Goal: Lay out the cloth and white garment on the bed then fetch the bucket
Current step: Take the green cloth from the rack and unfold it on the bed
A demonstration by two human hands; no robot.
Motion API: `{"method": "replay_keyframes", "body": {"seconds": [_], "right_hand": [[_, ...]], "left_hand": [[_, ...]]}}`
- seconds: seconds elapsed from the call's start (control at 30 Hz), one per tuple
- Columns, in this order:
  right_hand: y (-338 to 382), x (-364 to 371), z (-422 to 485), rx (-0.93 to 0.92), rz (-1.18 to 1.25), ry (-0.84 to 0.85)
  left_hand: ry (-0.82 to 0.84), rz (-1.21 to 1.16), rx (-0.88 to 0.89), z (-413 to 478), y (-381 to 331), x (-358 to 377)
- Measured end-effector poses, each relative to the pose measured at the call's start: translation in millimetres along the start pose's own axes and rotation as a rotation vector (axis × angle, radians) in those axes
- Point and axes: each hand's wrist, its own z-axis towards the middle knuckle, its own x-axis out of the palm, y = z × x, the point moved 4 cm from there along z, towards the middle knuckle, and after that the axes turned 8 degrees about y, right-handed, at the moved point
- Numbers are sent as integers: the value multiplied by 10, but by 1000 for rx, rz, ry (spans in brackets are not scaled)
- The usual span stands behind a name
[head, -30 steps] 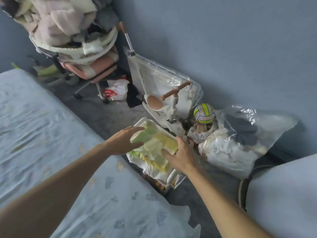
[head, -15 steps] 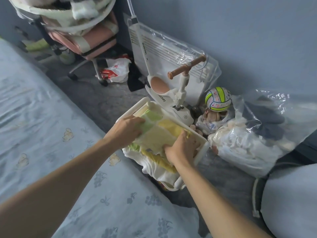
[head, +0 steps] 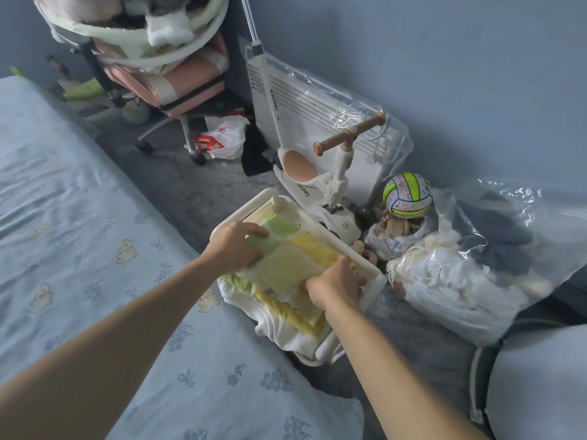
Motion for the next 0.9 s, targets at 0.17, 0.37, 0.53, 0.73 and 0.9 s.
{"method": "replay_keyframes", "body": {"seconds": [0.17,0.37,0.53,0.73,0.9], "right_hand": [[36,-49,-79,-210,68,-52],[88,-116,-178,-400,48,-76],[194,-312,-216,-551,67,-66],[266,-533,-342,-660,130,-2],[453,-597,-595,-764,155,17]], "left_hand": [[-96,69,121,-67,-36,-15],[-109,-23,111,-139,13,-6],[-82,-173,48,-197,-37,-92],[-88,-578,18,-432,-3,-259],[-101,-789,88,-710,30,-567]]}}
